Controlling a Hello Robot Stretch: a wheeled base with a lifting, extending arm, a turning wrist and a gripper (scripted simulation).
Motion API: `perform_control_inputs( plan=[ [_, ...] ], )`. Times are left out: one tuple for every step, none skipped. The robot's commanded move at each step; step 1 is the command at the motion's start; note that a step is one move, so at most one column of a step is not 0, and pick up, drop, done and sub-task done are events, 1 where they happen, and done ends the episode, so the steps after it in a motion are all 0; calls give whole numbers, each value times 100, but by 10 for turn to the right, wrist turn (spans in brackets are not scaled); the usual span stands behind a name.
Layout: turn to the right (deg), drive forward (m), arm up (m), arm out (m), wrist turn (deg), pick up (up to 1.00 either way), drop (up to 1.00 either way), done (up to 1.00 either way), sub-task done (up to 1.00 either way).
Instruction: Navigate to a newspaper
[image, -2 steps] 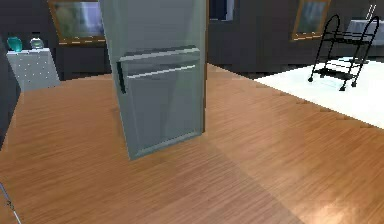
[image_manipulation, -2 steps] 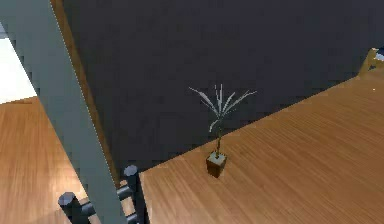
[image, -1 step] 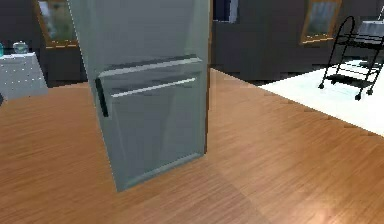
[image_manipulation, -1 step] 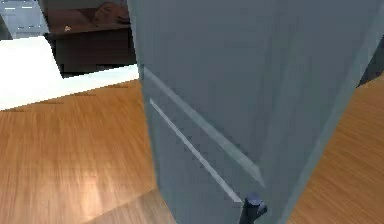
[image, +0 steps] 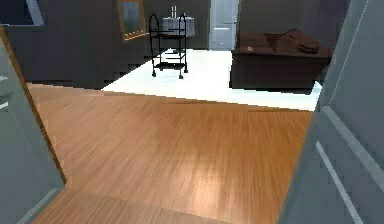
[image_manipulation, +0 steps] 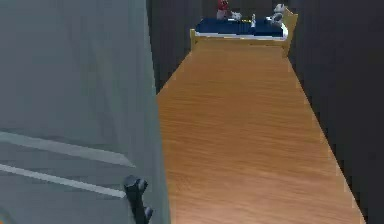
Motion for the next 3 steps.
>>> perform_control_inputs(
  plan=[
    [0, 100, 0, 0, 0, 0, 0, 0, 0],
    [0, 100, 0, 0, 0, 0, 0, 0, 0],
    [30, 0, 0, 0, 0, 0, 0, 0, 0]
  ],
)
